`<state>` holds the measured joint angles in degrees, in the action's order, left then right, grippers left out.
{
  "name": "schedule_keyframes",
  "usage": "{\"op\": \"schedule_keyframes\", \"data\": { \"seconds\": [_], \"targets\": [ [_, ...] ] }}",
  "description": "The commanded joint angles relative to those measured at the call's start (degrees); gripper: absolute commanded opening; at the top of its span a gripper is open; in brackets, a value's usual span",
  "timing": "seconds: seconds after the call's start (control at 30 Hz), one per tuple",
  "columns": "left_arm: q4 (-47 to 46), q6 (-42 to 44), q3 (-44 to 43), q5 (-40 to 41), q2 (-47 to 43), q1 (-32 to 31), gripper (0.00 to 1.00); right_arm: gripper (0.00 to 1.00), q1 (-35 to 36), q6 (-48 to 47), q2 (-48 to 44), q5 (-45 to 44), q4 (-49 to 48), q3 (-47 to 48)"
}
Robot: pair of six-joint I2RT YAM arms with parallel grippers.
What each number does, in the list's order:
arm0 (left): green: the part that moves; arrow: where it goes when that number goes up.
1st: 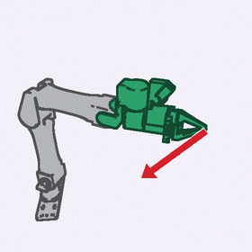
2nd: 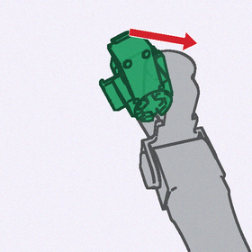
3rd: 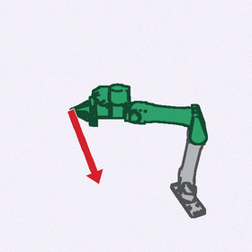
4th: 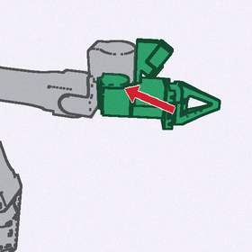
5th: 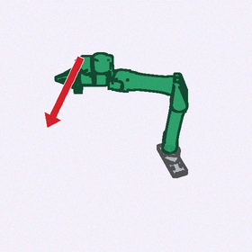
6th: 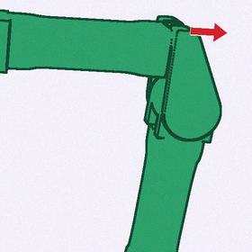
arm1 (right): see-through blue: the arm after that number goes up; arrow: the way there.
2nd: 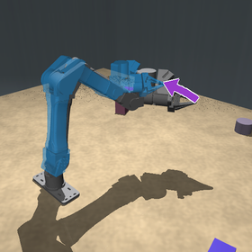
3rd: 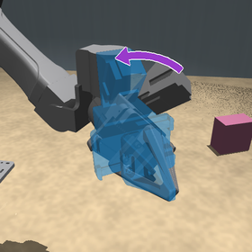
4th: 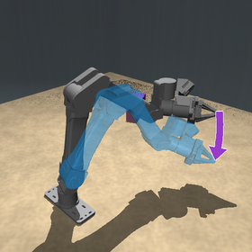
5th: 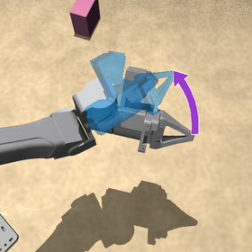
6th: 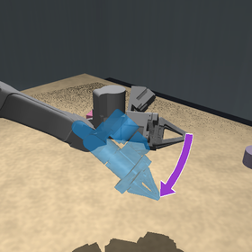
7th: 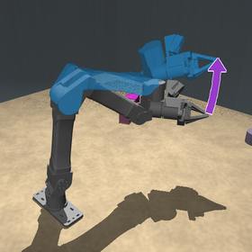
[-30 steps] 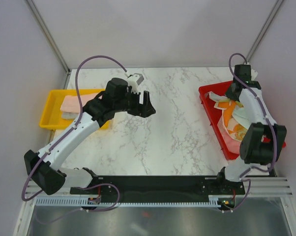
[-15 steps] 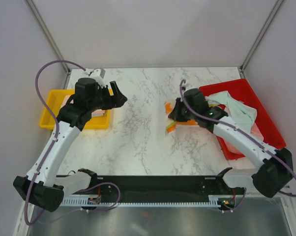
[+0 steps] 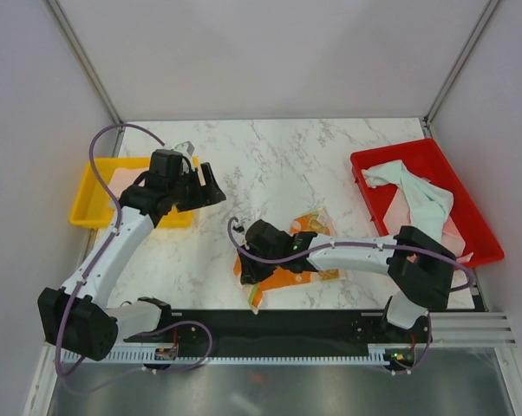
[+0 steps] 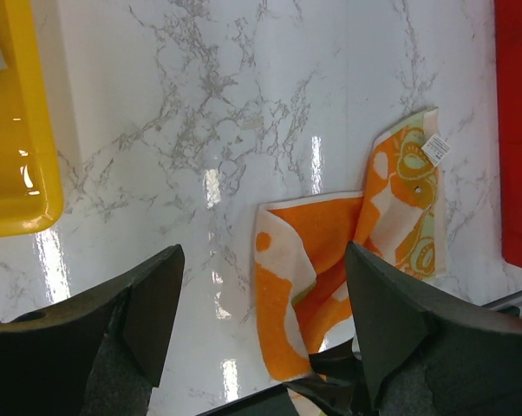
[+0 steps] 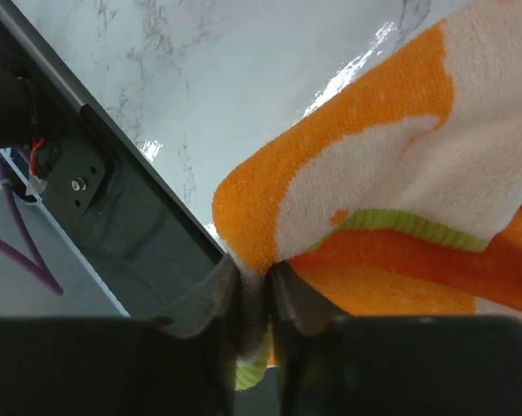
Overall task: Fold and stack the towels
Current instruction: Move the towel to the center of the board
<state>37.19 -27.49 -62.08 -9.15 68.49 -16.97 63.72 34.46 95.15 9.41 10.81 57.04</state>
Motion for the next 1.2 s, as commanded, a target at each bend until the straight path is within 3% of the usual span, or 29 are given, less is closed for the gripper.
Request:
{"op": "schedule_keyframes", "data": {
  "seconds": [0.0, 0.03, 0.13, 0.17, 0.2, 0.27, 0.37, 0.6, 0.9, 1.17],
  "targets": [
    [-1.3, -1.5, 0.5, 0.2, -0.2, 0.3, 0.81, 0.35, -0.7, -1.3, -4.6, -2.2, -1.4, -2.6],
    [-1.5, -1.2, 0.4, -0.2, 0.0, 0.4, 0.81, 0.49, -0.7, -1.0, -6.5, -4.1, -0.8, -3.2],
    [-5.9, 1.0, -0.8, -5.9, 2.3, 0.3, 0.80, 0.65, -0.8, 2.5, -14.6, -8.6, 3.7, -3.7],
    [-8.0, 1.3, -1.2, -8.9, 3.4, 0.0, 0.79, 0.68, -0.9, 4.0, -16.6, -14.3, 7.9, -3.1],
    [-10.1, 2.0, -2.5, -14.4, 4.7, -1.4, 0.79, 0.68, -1.0, 6.5, -20.1, -17.5, 10.3, -3.0],
    [-11.7, 3.7, -6.3, -14.6, 11.8, -4.5, 0.77, 0.69, -1.3, 14.9, -23.3, -26.7, 17.1, -3.4],
    [-10.2, 7.9, -17.9, -13.6, 23.1, -11.1, 0.75, 0.70, -3.7, 26.9, -30.1, -33.1, 25.4, -7.5],
    [-8.7, 18.1, -34.9, -15.2, 45.4, -21.1, 0.68, 0.67, -6.0, 49.4, -41.9, -34.4, 30.3, -19.9],
    [-7.0, 22.6, -49.7, -17.0, 64.4, -26.0, 0.68, 0.66, -6.2, 59.8, -45.6, -37.7, 40.3, -24.3],
    [-7.3, 25.7, -56.6, -18.8, 72.0, -26.4, 0.69, 0.65, -6.2, 60.5, -53.7, -39.4, 41.5, -27.4]
  ]
}}
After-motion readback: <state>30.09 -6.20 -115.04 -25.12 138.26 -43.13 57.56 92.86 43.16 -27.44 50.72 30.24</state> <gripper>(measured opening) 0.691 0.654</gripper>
